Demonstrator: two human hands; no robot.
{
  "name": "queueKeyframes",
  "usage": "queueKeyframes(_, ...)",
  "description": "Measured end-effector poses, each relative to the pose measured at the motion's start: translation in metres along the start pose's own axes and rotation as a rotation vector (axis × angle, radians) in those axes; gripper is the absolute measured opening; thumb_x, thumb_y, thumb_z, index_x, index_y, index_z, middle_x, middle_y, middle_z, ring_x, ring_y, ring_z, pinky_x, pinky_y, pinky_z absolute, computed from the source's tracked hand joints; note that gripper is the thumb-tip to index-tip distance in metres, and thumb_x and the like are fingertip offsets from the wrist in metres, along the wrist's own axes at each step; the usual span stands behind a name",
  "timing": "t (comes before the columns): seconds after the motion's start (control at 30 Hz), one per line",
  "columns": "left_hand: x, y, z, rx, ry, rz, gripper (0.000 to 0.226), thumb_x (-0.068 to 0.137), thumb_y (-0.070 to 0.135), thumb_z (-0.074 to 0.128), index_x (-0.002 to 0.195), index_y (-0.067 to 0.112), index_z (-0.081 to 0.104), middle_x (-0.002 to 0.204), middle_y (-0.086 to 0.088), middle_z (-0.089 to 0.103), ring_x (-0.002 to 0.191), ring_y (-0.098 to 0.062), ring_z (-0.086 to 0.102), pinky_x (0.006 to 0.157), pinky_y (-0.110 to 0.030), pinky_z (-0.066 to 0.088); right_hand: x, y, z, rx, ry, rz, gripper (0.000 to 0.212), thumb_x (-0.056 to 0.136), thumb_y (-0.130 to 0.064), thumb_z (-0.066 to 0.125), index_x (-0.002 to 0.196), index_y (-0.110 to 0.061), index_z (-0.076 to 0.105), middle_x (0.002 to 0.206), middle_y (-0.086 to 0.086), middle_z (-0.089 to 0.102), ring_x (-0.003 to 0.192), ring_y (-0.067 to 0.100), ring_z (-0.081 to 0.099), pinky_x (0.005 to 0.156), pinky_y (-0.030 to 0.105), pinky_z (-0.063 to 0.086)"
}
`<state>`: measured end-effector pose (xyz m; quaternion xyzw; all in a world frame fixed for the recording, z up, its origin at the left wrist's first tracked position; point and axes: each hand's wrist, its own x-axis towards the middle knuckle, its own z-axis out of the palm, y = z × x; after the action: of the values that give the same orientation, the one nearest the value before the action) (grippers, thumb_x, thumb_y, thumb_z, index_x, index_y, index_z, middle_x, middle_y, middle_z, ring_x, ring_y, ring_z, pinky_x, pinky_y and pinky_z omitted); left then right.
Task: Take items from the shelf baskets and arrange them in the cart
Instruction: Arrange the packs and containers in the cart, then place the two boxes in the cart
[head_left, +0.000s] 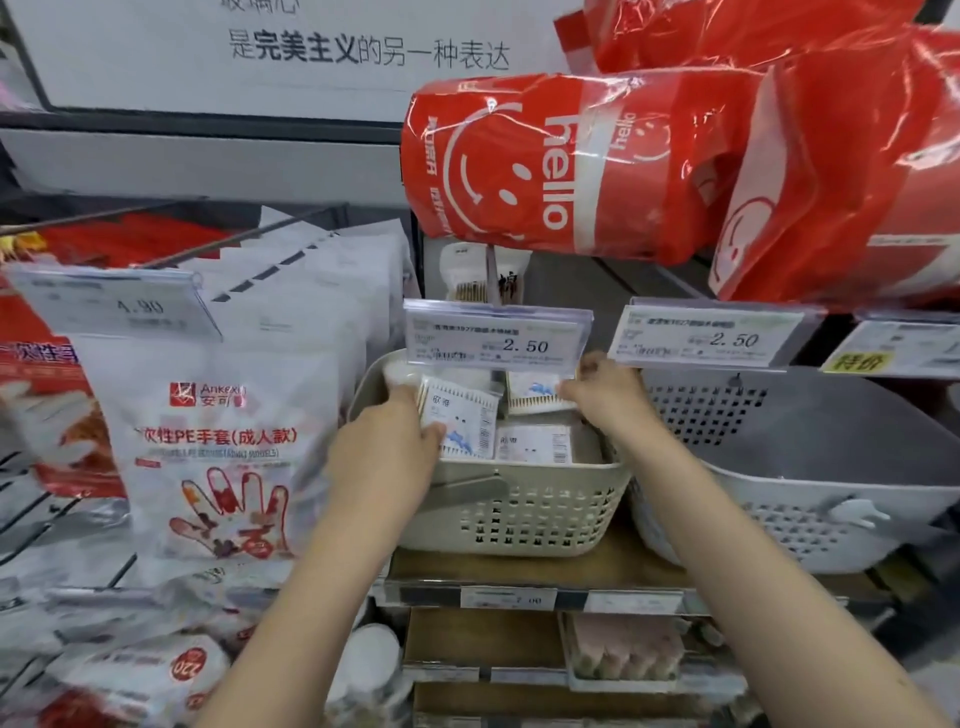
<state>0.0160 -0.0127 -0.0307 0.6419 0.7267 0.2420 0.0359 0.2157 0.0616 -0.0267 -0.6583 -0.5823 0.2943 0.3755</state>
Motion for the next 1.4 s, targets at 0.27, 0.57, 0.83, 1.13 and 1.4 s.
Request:
queueKeyframes(0.27, 0.007, 0.001, -0.004, 0.034, -0.042, -0.031, 0.028, 0.088, 0.028, 0.064, 0.105, 0.008, 0.055, 0.105, -0.009, 0.065, 0.095, -0.029, 0.06, 0.068, -0.033, 0.044, 0.01, 0.007, 0.008, -0.147, -0.079, 0.085, 0.027, 0.081, -0.001, 0.056, 0.107, -0.003, 0.064, 0.105, 0.012, 0.068, 0.091, 0.024, 0.065, 0.071, 0.031, 0.054)
queueKeyframes(0.57, 0.014, 0.0, -0.004, 0.09, -0.095, -0.03, 0.025, 0.084, 0.027, 0.067, 0.077, 0.013, 0.049, 0.086, -0.009, 0.062, 0.083, -0.028, 0.057, 0.06, -0.03, 0.038, 0.017, -0.001, 0.01, -0.536, -0.282, 0.175, 0.026, 0.096, -0.019, 0.044, 0.105, -0.002, 0.061, 0.1, 0.013, 0.064, 0.093, 0.028, 0.06, 0.071, 0.027, 0.044)
queueKeyframes(0.83, 0.012, 0.0, -0.003, 0.073, -0.057, -0.034, 0.026, 0.084, 0.027, 0.068, 0.075, 0.014, 0.047, 0.074, 0.0, 0.049, 0.074, -0.021, 0.046, 0.056, -0.03, 0.032, 0.019, 0.001, 0.014, -0.605, -0.342, 0.146, 0.025, 0.098, -0.015, 0.041, 0.075, -0.008, 0.047, 0.07, 0.005, 0.046, 0.059, 0.015, 0.042, 0.048, 0.024, 0.033)
queueKeyframes(1.13, 0.001, -0.002, 0.007, 0.037, 0.101, 0.018, 0.021, 0.094, 0.02, 0.051, 0.109, 0.008, 0.06, 0.103, -0.011, 0.061, 0.093, -0.03, 0.058, 0.064, -0.031, 0.036, 0.004, 0.006, 0.008, -0.561, -0.018, -0.102, 0.019, 0.091, -0.017, 0.051, 0.086, -0.001, 0.059, 0.085, 0.012, 0.061, 0.081, 0.028, 0.059, 0.053, 0.027, 0.034)
queueKeyframes(1.4, -0.057, -0.008, 0.001, -0.079, 0.197, 0.206, 0.031, 0.094, 0.018, 0.052, 0.124, 0.009, 0.057, 0.124, -0.006, 0.059, 0.113, -0.022, 0.053, 0.094, -0.033, 0.041, -0.069, 0.014, -0.022, -0.421, -0.027, -0.524, 0.038, 0.096, -0.023, 0.05, 0.133, -0.012, 0.052, 0.13, 0.003, 0.055, 0.12, 0.018, 0.048, 0.097, 0.027, 0.036)
